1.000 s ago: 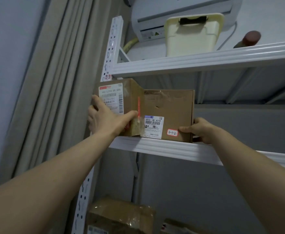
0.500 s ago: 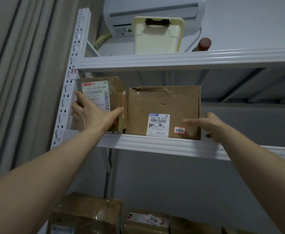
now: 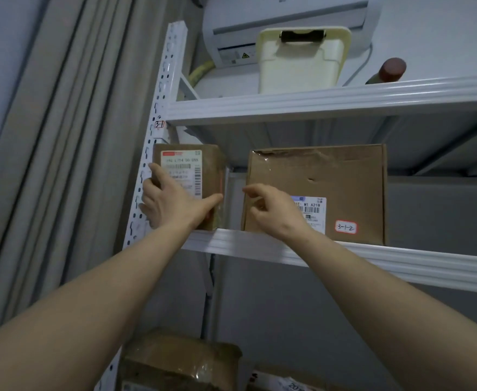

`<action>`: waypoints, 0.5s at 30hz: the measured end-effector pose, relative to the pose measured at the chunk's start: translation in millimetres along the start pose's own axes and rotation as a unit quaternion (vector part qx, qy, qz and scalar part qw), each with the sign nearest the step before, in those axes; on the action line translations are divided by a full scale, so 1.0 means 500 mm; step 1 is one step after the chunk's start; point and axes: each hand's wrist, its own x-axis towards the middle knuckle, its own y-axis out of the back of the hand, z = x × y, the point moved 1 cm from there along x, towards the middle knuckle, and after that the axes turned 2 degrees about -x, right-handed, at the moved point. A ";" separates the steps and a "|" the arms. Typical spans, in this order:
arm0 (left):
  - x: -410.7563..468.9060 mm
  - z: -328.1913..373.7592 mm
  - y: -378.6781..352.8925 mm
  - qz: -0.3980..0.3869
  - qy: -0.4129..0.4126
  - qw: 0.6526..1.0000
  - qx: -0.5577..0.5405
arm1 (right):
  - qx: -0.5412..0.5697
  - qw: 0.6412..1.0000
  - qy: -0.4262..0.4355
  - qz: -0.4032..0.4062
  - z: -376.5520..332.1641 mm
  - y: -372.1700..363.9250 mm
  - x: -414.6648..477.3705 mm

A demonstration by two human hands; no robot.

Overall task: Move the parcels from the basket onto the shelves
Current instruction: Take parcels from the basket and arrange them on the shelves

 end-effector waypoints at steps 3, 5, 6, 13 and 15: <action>0.020 -0.014 -0.018 -0.034 -0.012 0.999 0.010 | 0.019 0.997 -0.022 -0.076 -0.030 -0.043 0.016; 0.036 -0.019 -0.027 -0.073 -0.018 0.997 0.007 | 0.057 0.992 -0.038 -0.101 -0.047 -0.065 0.029; 0.043 -0.023 -0.031 -0.098 -0.025 0.995 -0.002 | 0.075 0.991 -0.041 -0.106 -0.050 -0.077 0.037; 0.062 -0.121 -0.023 -0.162 -0.065 0.984 -0.043 | -0.007 0.995 -0.042 -0.091 -0.068 -0.144 0.077; 0.060 -0.143 -0.018 -0.164 -0.078 0.983 -0.019 | -0.024 0.994 -0.061 -0.089 -0.075 -0.162 0.084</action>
